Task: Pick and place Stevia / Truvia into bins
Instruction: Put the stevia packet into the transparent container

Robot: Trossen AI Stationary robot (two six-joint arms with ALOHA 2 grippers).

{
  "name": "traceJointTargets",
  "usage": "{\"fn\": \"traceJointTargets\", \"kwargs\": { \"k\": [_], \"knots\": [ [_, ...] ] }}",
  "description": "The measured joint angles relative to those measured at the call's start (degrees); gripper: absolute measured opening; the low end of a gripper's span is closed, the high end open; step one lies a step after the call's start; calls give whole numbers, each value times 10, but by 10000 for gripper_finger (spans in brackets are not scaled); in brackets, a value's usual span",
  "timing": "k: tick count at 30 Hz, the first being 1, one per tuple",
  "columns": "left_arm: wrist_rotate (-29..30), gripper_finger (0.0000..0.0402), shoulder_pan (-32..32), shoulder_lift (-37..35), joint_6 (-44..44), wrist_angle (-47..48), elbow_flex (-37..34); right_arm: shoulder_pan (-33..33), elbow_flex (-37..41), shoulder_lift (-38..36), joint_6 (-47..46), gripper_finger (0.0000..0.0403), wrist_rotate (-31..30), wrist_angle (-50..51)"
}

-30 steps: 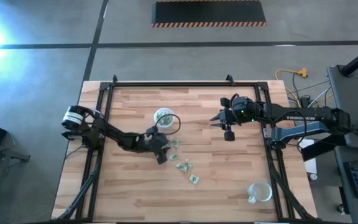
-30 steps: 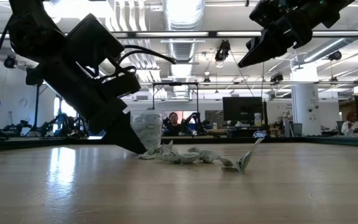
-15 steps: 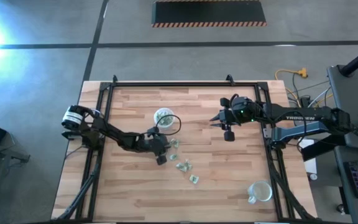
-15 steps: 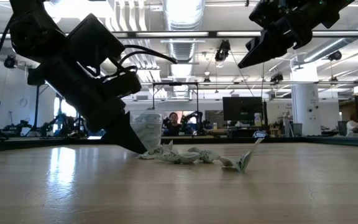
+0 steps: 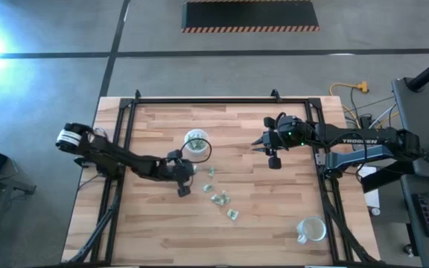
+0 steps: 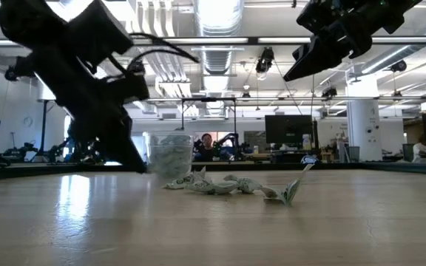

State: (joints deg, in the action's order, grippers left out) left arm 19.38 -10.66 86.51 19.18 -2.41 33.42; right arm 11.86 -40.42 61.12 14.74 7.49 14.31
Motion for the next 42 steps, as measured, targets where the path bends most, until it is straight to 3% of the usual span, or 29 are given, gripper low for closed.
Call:
{"fn": "traceJointTargets", "kwargs": {
  "k": [8,17,25,32,38,42],
  "knots": [
    [90,1,-12,-98,-19,65,-1,0,0,0,0,77,0,-1],
    [191,1,10,-146,-145,59,0,0,1,0,2,71,0,-1],
    [184,1,78,-142,-207,58,3,0,1,0,2,74,0,-12],
    [123,1,123,-142,-247,32,3,0,2,1,2,68,0,-13],
    [106,1,150,-141,-278,24,4,0,2,1,2,68,0,-13],
    [55,1,171,-139,-305,17,4,0,2,1,3,68,0,-14]
  ]
}}
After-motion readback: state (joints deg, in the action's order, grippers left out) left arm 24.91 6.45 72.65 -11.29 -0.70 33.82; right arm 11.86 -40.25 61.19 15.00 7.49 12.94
